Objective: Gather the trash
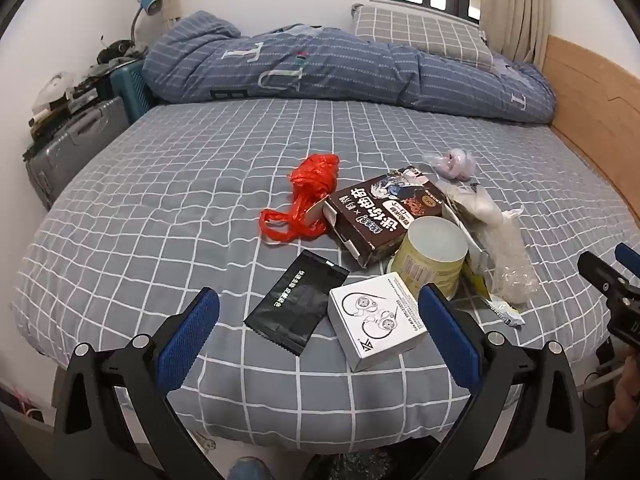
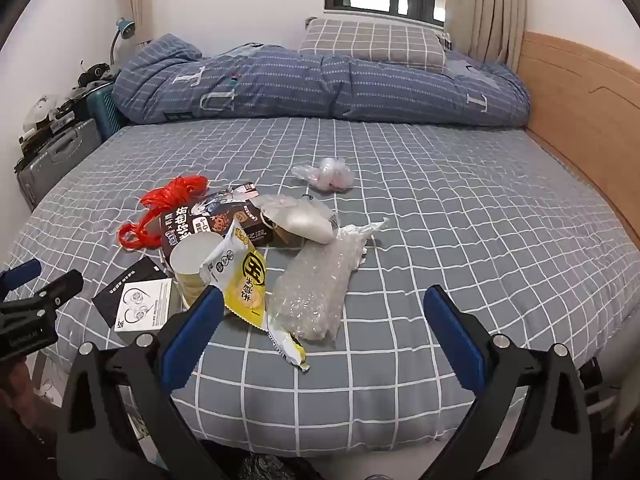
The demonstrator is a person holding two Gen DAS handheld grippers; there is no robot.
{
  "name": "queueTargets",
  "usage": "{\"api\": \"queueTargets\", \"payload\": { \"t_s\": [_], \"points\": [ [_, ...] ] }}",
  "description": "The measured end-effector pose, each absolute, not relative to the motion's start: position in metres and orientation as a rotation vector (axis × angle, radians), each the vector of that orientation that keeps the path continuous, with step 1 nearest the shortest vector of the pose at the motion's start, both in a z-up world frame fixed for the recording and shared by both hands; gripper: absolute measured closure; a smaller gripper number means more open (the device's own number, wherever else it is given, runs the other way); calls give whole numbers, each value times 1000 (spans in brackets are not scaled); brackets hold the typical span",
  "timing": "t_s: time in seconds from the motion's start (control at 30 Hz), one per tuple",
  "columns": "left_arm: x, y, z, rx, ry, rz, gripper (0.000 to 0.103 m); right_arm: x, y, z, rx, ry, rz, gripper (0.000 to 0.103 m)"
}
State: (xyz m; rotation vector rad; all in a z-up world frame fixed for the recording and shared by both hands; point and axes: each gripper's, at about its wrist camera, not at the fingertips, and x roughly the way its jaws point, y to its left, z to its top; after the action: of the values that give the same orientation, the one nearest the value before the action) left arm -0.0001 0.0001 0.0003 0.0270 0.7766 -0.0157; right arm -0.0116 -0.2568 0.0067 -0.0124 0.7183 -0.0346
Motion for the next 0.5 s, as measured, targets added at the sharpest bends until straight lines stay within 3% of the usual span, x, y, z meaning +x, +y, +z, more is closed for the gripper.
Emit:
{"api": "queueTargets", "payload": {
  "t_s": [0.5],
  "points": [
    [-2, 4, 1, 10, 780, -12, 6, -11, -253, 6, -23, 712, -33, 7]
  ]
}}
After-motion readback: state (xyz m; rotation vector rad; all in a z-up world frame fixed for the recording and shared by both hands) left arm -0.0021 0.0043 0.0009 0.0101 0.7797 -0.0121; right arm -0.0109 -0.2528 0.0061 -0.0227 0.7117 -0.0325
